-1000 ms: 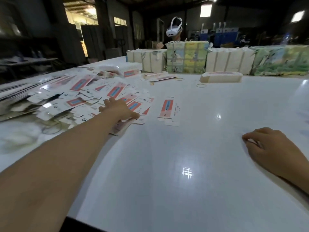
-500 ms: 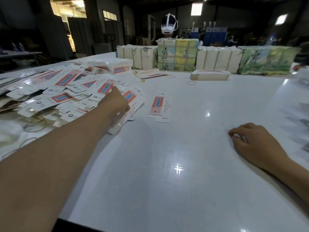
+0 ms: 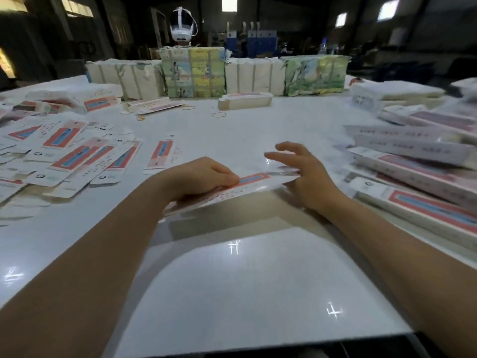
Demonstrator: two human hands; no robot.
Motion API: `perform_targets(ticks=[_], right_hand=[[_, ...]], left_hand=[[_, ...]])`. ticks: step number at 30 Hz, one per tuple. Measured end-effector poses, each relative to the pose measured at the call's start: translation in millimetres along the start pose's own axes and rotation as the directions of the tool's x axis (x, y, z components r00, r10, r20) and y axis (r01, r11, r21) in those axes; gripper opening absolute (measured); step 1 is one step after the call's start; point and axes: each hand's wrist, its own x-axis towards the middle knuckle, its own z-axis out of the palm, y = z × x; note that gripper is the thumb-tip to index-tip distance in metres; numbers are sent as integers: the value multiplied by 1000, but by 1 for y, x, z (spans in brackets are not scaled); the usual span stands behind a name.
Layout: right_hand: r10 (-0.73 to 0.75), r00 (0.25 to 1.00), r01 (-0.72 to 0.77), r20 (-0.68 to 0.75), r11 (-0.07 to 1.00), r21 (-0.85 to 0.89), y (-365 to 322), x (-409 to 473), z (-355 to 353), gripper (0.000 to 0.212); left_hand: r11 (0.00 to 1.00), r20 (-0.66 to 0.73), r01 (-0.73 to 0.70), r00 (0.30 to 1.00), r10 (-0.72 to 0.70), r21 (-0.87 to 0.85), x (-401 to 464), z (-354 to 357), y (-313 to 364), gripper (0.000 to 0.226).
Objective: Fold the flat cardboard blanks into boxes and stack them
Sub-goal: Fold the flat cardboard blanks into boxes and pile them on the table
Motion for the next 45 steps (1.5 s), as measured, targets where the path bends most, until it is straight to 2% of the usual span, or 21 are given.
perform_targets(ticks=[3,5,7,8,10,11,12,14,16,17,19,23,25,27,29,32,34,37,39,43,45], right_hand=[[-116,990,121,84,991,-57,0,-2,1,35],[-97,989,103,115,993,-49,0,-3,2,28],[-11,994,11,109,1000,2,1,-3,3,20],[41,994,-43,104,999,15,1,-2,3,16],[122,988,-127,98,991,38,1,1,0,7],[168,981,-176,96,981,84,0,2,-2,8],[212,971,-229,112,959,169,-2,2,-5,6],[241,951,-296,191,889,350,-6,1,-10,12],[212,932,-334,294,814,475,-8,0,-12,20],[200,920,-359,338,775,520,-9,0,-12,21],[192,896,-407,400,714,569,-11,0,-13,20],[276,892,-442,358,697,564,-14,-1,-12,22],[319,943,-326,92,835,443,-17,-2,-8,35],[139,969,-122,-205,988,94,-19,-5,-3,39],[-41,975,-13,-216,970,-243,-25,-9,5,30],[58,998,-70,-40,876,-478,-30,-12,19,21],[137,990,-143,-43,922,-360,-31,-11,22,20],[278,956,-273,-93,960,65,-33,-7,19,22],[351,931,-312,-101,907,282,-35,-6,16,9],[422,901,-338,-101,828,447,-35,-5,13,26],[434,901,-357,-5,747,561,-32,-3,7,30]], left_hand=[[999,16,-17,1000,18,-41,-6,-1,-2,19],[999,-7,-42,999,42,31,-9,-3,-2,15],[969,-182,-109,972,150,220,-11,-6,-2,25],[934,-320,-162,909,266,318,-14,-7,0,30],[836,-528,-251,678,512,488,-24,-8,9,37],[785,-551,-267,588,592,559,-28,-7,14,42],[735,-523,-270,555,647,622,-30,-4,18,49],[666,-395,-234,650,649,708,-29,7,24,71],[635,-277,-170,794,541,754,-24,18,22,98],[625,-253,-144,828,501,767,-20,22,20,106],[628,-253,-137,834,490,766,-15,28,15,112],[642,-353,-141,737,577,754,-11,37,13,90],[683,-431,-53,740,517,728,-9,41,16,88],[716,-494,53,759,424,696,-6,44,18,89],[726,-534,116,757,377,678,-2,48,19,91],[706,-571,166,724,387,689,0,54,22,93],[697,-586,180,704,401,694,0,58,23,95],[702,-602,197,695,392,685,-1,59,22,95],[710,-592,180,706,388,681,-1,59,22,93],[701,-543,113,722,429,704,-3,62,28,92],[733,-527,67,739,420,677,-4,60,28,92]])
